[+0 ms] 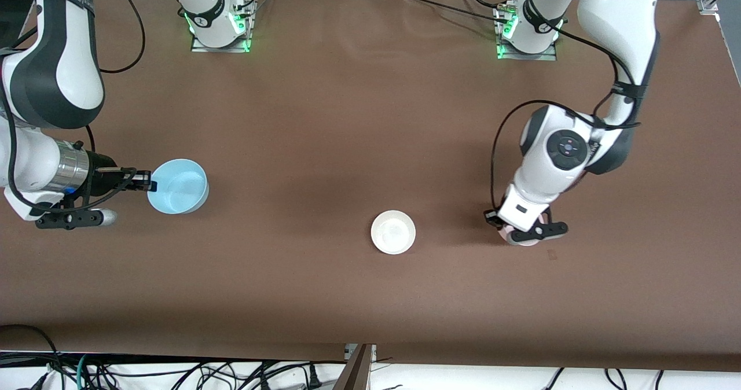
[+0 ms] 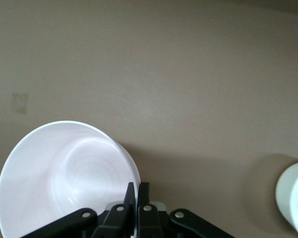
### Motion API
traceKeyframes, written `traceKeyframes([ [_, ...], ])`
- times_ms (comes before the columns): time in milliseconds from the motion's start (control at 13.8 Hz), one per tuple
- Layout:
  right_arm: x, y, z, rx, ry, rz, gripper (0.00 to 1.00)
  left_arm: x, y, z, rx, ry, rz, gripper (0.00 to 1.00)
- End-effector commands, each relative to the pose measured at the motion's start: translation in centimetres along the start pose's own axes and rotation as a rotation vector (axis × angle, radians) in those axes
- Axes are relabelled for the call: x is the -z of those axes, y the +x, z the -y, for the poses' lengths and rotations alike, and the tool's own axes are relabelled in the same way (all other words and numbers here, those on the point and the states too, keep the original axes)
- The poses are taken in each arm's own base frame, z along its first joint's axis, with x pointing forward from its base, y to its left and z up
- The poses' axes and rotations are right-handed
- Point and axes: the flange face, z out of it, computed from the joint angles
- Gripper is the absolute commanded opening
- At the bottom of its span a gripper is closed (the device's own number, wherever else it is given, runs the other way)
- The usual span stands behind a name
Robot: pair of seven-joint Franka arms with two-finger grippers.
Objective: Stack pink and blue bowls on white bowl
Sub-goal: 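Carry the pink bowl with the left gripper over the white bowl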
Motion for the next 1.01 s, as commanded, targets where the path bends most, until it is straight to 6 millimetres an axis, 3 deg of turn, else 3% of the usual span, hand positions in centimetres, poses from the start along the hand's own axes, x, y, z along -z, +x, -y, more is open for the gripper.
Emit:
traceKeyframes([
  [0, 0.6, 0.0, -0.1, -0.002, 0.015, 0.006, 0.00, 2.4, -0.2, -2.9, 0.057, 0.038, 0.011, 0.00],
  [290, 0.6, 0.0, 0.0, -0.002, 0.016, 0.006, 0.00, 5.2, -1.5, -7.8, 0.164, 0.039, 0.012, 0.00],
  [579, 0.6, 0.0, -0.2, -0.003, 0.016, 0.006, 0.00, 6.3, -2.3, -13.2, 0.253, 0.091, 0.024, 0.00],
  [942, 0.7, 0.0, -0.5, -0.009, 0.014, 0.005, 0.00, 5.1, -3.4, -17.6, 0.377, 0.072, 0.002, 0.00],
])
